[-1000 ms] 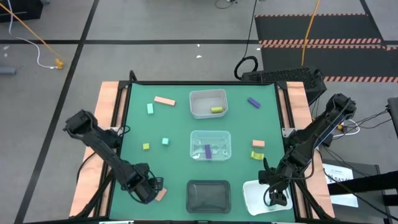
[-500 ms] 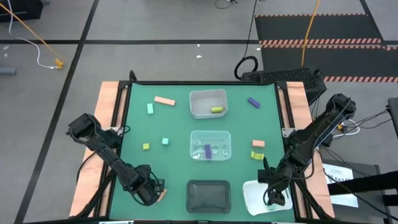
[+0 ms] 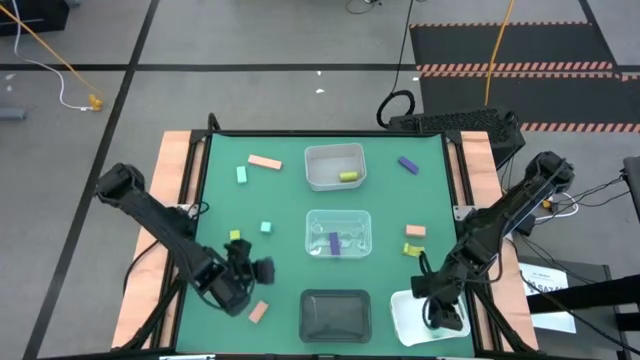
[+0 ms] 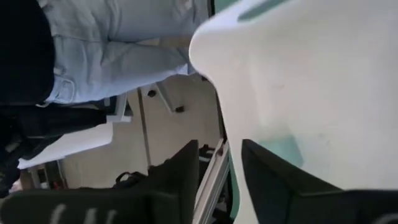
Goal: Sort & place blocks by color
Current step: Put the bottom violet block into the transparent bin
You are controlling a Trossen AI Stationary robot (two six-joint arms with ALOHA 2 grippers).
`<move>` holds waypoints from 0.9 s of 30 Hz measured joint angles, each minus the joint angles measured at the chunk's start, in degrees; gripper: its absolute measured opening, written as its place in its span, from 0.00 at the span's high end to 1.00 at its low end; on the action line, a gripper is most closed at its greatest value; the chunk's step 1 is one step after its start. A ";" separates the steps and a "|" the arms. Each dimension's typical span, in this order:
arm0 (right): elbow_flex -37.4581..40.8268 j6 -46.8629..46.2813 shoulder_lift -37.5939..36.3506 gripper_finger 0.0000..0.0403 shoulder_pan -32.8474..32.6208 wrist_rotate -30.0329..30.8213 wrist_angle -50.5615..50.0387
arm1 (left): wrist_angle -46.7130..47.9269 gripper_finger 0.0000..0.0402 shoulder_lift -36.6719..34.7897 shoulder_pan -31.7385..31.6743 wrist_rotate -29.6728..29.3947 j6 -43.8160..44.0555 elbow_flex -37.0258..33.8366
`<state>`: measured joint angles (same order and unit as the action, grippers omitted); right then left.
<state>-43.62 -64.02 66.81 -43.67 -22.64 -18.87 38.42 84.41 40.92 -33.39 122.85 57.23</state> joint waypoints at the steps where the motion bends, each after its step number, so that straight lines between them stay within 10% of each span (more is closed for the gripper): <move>1: 0.00 0.84 0.00 0.76 0.84 0.00 0.00 | -0.93 0.75 -0.69 -1.05 -1.86 -2.15 0.02; 18: 0.00 19.11 -5.08 0.81 21.66 0.51 -1.17 | -40.85 0.75 -2.94 -21.71 -6.72 -54.36 0.00; 27: 0.00 27.84 -6.88 0.81 30.90 20.38 17.10 | -51.14 0.75 -2.94 -27.15 -2.88 -63.71 0.00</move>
<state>-43.62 -36.18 59.92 -12.77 -2.26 -1.77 -12.72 81.47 13.78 -36.27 59.15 57.23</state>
